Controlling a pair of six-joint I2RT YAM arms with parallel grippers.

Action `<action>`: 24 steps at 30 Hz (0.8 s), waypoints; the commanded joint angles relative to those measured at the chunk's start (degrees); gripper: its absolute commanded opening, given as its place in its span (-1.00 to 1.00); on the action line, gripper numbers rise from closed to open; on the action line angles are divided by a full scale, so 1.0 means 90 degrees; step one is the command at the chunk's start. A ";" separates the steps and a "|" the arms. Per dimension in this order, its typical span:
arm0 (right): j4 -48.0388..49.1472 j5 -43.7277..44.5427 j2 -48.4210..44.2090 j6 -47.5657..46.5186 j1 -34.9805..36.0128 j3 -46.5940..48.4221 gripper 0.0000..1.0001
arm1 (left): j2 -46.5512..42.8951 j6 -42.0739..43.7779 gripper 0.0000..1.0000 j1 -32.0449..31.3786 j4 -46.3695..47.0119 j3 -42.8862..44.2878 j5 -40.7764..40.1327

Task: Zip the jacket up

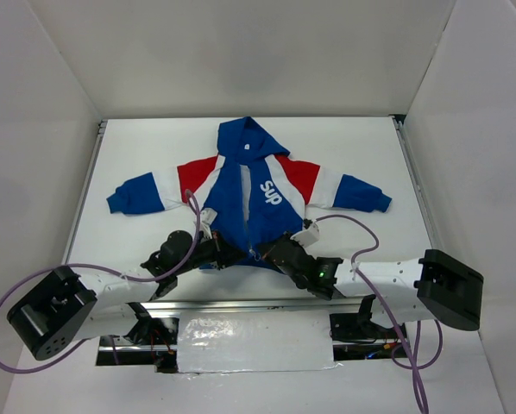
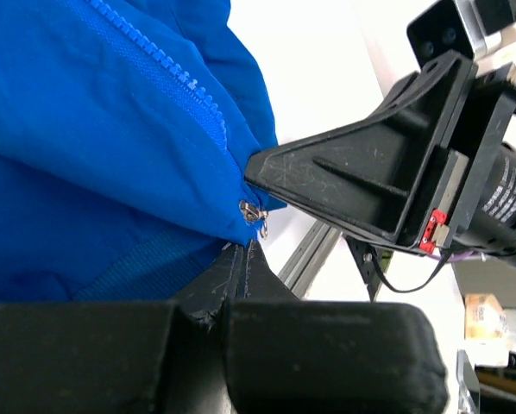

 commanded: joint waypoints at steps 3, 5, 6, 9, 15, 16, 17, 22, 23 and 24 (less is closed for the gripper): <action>-0.0077 0.0408 -0.0003 0.0059 -0.0124 0.0393 -1.00 | 0.0294 0.0193 -1.00 -0.0079 0.1211 -0.0303 0.1161; -0.0078 0.0320 0.0065 0.0196 -0.0134 0.0393 -1.00 | 0.0363 0.0251 -1.00 -0.0108 0.1359 -0.0284 0.1318; -0.0078 0.0281 0.0085 0.0254 -0.0124 0.0393 -1.00 | 0.0392 0.0281 -1.00 -0.0118 0.1457 -0.0265 0.1474; -0.0204 0.0183 0.0133 0.0459 -0.0115 0.0461 -1.00 | 0.0490 0.0291 -1.00 -0.0137 0.1749 -0.0323 0.1670; -0.0399 0.0270 0.0124 0.0489 -0.0124 0.0627 -1.00 | 0.0812 0.0262 -1.00 -0.0157 0.2141 -0.0353 0.1846; -0.0758 0.0329 0.0143 0.0567 -0.0124 0.0801 -1.00 | 0.0870 0.0242 -1.00 -0.0167 0.2248 -0.0353 0.1885; -0.0935 0.0368 0.0163 0.0635 -0.0124 0.0871 -1.00 | 0.0948 0.0223 -1.00 -0.0167 0.2258 -0.0353 0.1866; -0.0820 0.0407 -0.0071 0.0831 -0.0124 0.0677 -1.00 | 0.1105 0.0223 -1.00 -0.0167 0.2375 -0.0401 0.1846; -0.0878 0.0427 -0.0110 0.0976 -0.0134 0.0666 -1.00 | 0.1105 0.0232 -1.00 -0.0167 0.2395 -0.0430 0.1866; -0.1091 0.0466 -0.0198 0.1055 -0.0124 0.0666 -1.00 | 0.1086 0.0242 -1.00 -0.0167 0.2395 -0.0450 0.1866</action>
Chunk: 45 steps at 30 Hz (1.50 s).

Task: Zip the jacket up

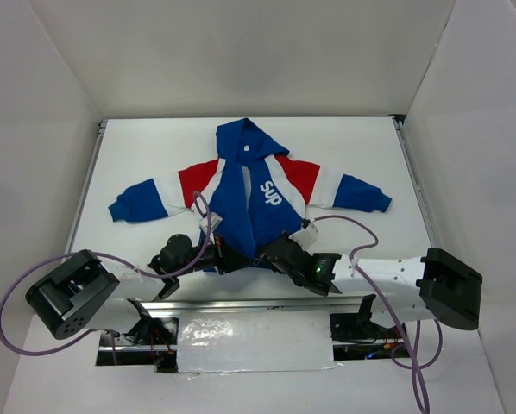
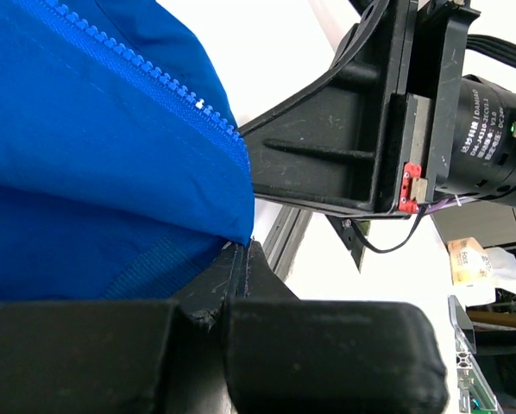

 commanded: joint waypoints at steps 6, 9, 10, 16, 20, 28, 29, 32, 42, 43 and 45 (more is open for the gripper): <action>-0.0388 0.0836 -0.0714 0.0850 -0.0154 0.0005 -1.00 | -0.0105 0.0199 -1.00 -0.0164 0.0131 -0.0171 0.0758; -0.0118 0.0700 -0.0910 0.0697 -0.0154 -0.0102 -1.00 | -0.0056 0.0190 -1.00 -0.0164 0.0101 -0.0132 0.0748; 0.0214 0.0602 -0.0930 0.0444 -0.0154 -0.0170 -1.00 | -0.0046 0.0170 -1.00 -0.0155 0.0062 -0.0064 0.0758; 0.2432 -0.0491 -0.0716 -0.0984 -0.0173 -0.0922 -1.00 | -0.0134 0.0102 -1.00 -0.0164 -0.0455 0.0336 0.0856; 0.2998 -0.0853 -0.0871 -0.1228 -0.0173 -0.1428 -1.00 | -0.0446 0.0121 -1.00 -0.0164 -0.0758 0.0356 0.0749; 0.3176 -0.1303 -0.1632 -0.2468 -0.0173 -0.1811 -1.00 | -0.1159 0.0297 -1.00 -0.0164 -0.1090 0.0073 0.0319; 0.3166 -0.1342 -0.1682 -0.2537 -0.0173 -0.1831 -1.00 | -0.1160 0.0297 -1.00 -0.0164 -0.1090 0.0073 0.0309; 0.3127 -0.1410 -0.1799 -0.2664 -0.0183 -0.1899 -1.00 | -0.0995 0.0258 -1.00 -0.0164 -0.0906 0.0054 0.0406; 0.3508 -0.2455 -0.1565 -0.3201 -0.0466 -0.2065 -1.00 | -0.0486 -0.0094 -1.00 -0.0164 0.0120 -0.0083 0.0631; 0.3556 -0.2494 -0.1575 -0.3201 -0.0485 -0.2114 -1.00 | -0.0466 -0.0094 -1.00 -0.0164 0.0121 -0.0074 0.0612; 0.3654 -0.2494 -0.1643 -0.3201 -0.0495 -0.2201 -1.00 | -0.0447 -0.0084 -1.00 -0.0164 0.0062 -0.0044 0.0582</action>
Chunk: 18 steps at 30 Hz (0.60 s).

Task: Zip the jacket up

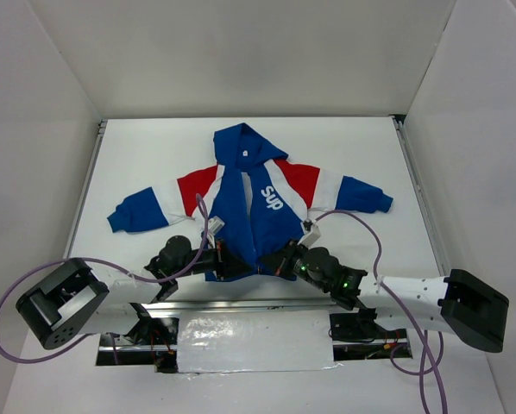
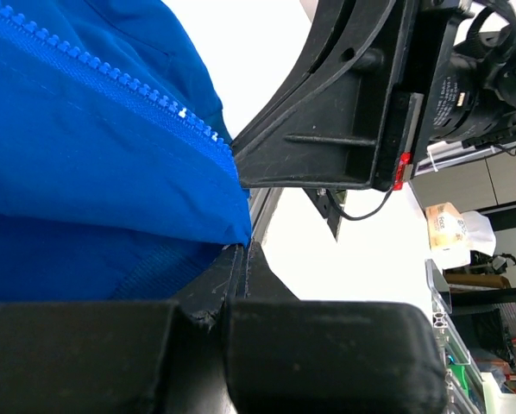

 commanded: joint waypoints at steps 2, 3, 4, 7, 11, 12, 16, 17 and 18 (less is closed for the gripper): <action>0.0655 -0.0311 -0.0147 -0.0154 -0.0029 -0.0131 -1.00 | 0.0071 -0.0033 -0.98 -0.0050 0.0334 0.0092 0.0033; 0.0636 -0.0311 -0.0215 -0.0163 -0.0039 -0.0111 -1.00 | 0.0071 -0.0014 -0.81 -0.0050 0.0062 0.0131 -0.0083; 0.0578 -0.0301 -0.0226 -0.0173 -0.0029 -0.0101 -1.00 | 0.0080 0.0006 -0.40 -0.0050 0.0011 0.0160 -0.0104; 0.0509 -0.0253 -0.0304 -0.0202 -0.0039 -0.0053 -1.00 | 0.0061 -0.0033 0.04 -0.0050 0.0186 0.0073 -0.0104; 0.0479 -0.0184 -0.0333 -0.0222 -0.0029 -0.0014 -1.00 | 0.0051 0.0006 0.18 -0.0050 0.0001 0.0073 -0.0260; 0.0479 -0.0165 -0.0333 -0.0212 -0.0029 -0.0004 -1.00 | 0.0070 0.0006 0.15 -0.0040 -0.0019 0.0082 -0.0270; 0.0548 -0.0164 -0.0265 -0.0202 -0.0039 -0.0013 -1.00 | 0.0188 -0.0169 0.01 -0.0050 0.0341 -0.0034 -0.0231; 0.0538 -0.0164 -0.0255 -0.0193 -0.0049 -0.0023 -1.00 | 0.0207 -0.0208 0.01 -0.0050 0.0429 -0.0044 -0.0211; 0.0567 -0.0164 -0.0236 -0.0183 -0.0039 -0.0023 -1.00 | 0.0227 -0.0248 0.02 -0.0050 0.0527 -0.0064 -0.0202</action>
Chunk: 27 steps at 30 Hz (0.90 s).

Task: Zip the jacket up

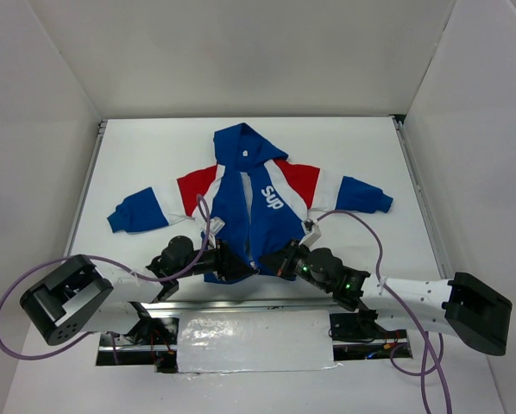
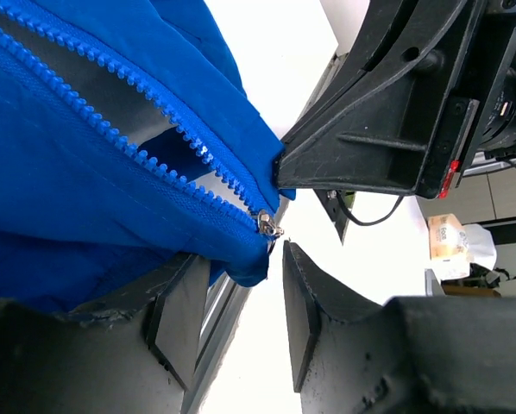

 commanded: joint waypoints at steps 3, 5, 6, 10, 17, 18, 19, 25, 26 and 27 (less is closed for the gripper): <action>0.0431 -0.0014 0.0049 -0.0078 -0.0012 0.0096 -1.00 | 0.0191 -0.0197 -0.05 -0.0026 0.0915 -0.0084 0.0061; 0.0441 -0.0034 0.0068 -0.0078 -0.0012 0.0105 -1.00 | 0.0317 -0.0236 -0.10 -0.0026 0.1042 -0.0074 0.0080; 0.0441 -0.0053 0.0068 -0.0069 -0.0003 0.0106 -1.00 | 0.0347 -0.0256 -0.12 -0.0026 0.1071 -0.0064 0.0071; 0.0392 -0.0024 0.0049 -0.0088 -0.0012 0.0115 -1.00 | 0.0464 -0.0353 -0.13 -0.0026 0.1276 -0.0064 0.0071; 0.0431 -0.0053 0.0107 -0.0118 -0.0022 0.0096 -1.00 | 0.0357 -0.0442 -0.19 -0.0026 0.1247 -0.0132 -0.0144; 0.0451 -0.0053 0.0127 -0.0117 -0.0012 0.0096 -1.00 | 0.0309 -0.0451 -0.18 -0.0026 0.1189 -0.0142 -0.0163; 0.0461 -0.0053 0.0137 -0.0117 -0.0012 0.0086 -1.00 | 0.0289 -0.0442 -0.18 -0.0026 0.1179 -0.0132 -0.0183; 0.0539 -0.0053 0.0205 -0.0156 -0.0012 0.0067 -1.00 | 0.0162 -0.0403 -0.84 -0.0026 0.0994 -0.0093 -0.0183; 0.0568 -0.0063 0.0205 -0.0157 -0.0012 0.0066 -1.00 | 0.0171 -0.0393 -0.89 -0.0026 0.0984 -0.0093 -0.0173; 0.0559 -0.0073 0.0215 -0.0157 -0.0012 0.0066 -1.00 | 0.0162 -0.0393 -0.91 -0.0026 0.0984 -0.0103 -0.0173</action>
